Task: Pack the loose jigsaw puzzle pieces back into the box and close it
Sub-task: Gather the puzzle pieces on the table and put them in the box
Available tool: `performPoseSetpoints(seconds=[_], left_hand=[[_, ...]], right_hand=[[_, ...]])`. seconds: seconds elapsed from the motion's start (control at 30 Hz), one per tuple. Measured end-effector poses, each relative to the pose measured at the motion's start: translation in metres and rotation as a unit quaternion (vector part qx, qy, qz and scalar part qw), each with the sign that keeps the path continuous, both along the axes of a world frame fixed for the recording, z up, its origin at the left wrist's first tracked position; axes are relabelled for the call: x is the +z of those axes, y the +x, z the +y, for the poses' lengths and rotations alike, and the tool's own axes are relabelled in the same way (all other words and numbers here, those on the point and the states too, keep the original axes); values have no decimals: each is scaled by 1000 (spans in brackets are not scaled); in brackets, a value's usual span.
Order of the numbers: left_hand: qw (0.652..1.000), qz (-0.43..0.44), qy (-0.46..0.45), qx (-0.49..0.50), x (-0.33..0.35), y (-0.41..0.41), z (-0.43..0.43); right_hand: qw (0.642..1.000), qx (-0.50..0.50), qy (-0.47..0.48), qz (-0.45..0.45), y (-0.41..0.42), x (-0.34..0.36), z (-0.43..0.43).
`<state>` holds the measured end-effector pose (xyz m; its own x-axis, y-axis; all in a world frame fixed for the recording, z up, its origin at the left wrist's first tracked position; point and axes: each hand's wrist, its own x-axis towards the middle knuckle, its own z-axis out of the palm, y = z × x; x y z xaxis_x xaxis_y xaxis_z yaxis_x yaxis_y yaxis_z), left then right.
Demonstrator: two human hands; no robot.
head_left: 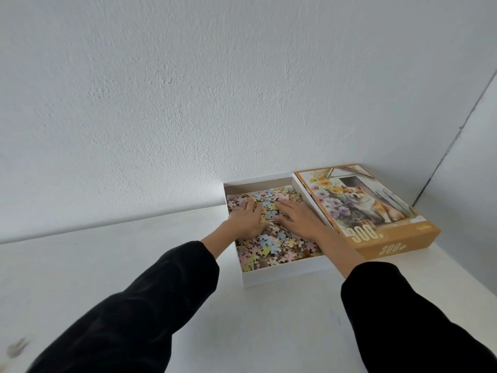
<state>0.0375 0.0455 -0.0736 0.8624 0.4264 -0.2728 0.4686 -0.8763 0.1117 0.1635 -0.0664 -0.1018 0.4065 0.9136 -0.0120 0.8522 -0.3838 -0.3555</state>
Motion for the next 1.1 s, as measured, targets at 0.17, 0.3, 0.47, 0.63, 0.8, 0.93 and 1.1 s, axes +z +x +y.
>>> performPoseSetpoints(seconds=[0.17, 0.3, 0.47, 0.63, 0.8, 0.93, 1.1], left_hand=[[995, -52, 84, 23, -5, 2, -5], [996, -41, -49, 64, -4, 5, -14], [997, 21, -67, 37, -7, 1, -16], [994, 33, -83, 56, -6, 0, -16], [992, -78, -45, 90, -12, 4, -16], [986, -152, 12, 73, -11, 5, -13], [988, -134, 5, 70, -10, 5, -12]], right_hand=[[996, -39, 79, -27, -2, 6, -3], [1000, -11, -4, -29, 1, 1, -3], [997, -29, 70, 21, -1, 3, -3], [995, -44, 91, -21, -3, 7, -3], [995, -49, 83, 0, -3, 5, -5], [992, -61, 107, 2, -2, 3, -4], [992, -52, 119, 0, -3, 5, -5]])
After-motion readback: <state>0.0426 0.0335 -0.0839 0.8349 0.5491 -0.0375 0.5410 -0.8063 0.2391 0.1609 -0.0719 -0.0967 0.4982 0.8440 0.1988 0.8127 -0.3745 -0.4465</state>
